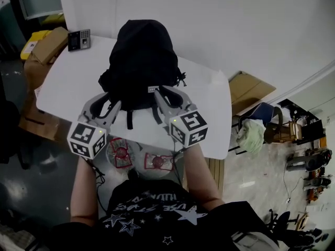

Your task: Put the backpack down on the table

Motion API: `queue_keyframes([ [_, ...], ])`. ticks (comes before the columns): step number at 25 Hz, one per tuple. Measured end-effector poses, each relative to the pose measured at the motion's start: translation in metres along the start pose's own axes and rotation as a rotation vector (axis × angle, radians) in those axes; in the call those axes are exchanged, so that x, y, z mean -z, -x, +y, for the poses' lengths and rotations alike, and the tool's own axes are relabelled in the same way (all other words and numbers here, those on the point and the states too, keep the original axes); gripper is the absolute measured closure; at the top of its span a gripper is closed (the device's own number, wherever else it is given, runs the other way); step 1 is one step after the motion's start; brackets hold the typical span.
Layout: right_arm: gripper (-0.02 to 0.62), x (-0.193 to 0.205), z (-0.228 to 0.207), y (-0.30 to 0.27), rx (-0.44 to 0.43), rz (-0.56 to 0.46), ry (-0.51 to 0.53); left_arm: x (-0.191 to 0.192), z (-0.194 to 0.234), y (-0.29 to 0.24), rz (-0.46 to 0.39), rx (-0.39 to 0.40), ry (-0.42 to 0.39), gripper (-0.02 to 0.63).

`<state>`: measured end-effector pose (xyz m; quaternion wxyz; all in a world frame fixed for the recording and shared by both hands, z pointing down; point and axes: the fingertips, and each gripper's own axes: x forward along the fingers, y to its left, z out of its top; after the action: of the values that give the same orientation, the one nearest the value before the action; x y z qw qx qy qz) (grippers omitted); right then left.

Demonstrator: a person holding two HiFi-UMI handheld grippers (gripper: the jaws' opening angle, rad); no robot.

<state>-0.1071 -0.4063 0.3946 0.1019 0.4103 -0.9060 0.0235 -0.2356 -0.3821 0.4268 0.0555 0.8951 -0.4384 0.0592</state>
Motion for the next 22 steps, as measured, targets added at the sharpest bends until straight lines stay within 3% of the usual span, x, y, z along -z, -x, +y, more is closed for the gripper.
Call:
queue_keyframes([
  [2, 0.574, 0.001, 0.005, 0.006, -0.022, -0.005, -0.011, 0.002, -0.01, 0.005, 0.007, -0.01, 0.009, 0.5],
  [5, 0.58, 0.006, 0.012, 0.017, -0.055, 0.002, -0.012, 0.005, -0.024, 0.012, 0.02, -0.03, 0.007, 0.503],
  [7, 0.594, 0.01, 0.014, 0.025, -0.067, 0.006, -0.009, 0.006, -0.032, 0.017, 0.024, -0.051, 0.001, 0.549],
  [12, 0.595, 0.013, 0.019, 0.048, -0.092, 0.005, 0.003, 0.009, -0.056, 0.028, 0.042, -0.074, 0.006, 0.596],
  [22, 0.595, 0.016, 0.028, 0.109, -0.146, -0.013, 0.042, 0.004, -0.124, 0.043, 0.04, -0.097, -0.019, 0.598],
])
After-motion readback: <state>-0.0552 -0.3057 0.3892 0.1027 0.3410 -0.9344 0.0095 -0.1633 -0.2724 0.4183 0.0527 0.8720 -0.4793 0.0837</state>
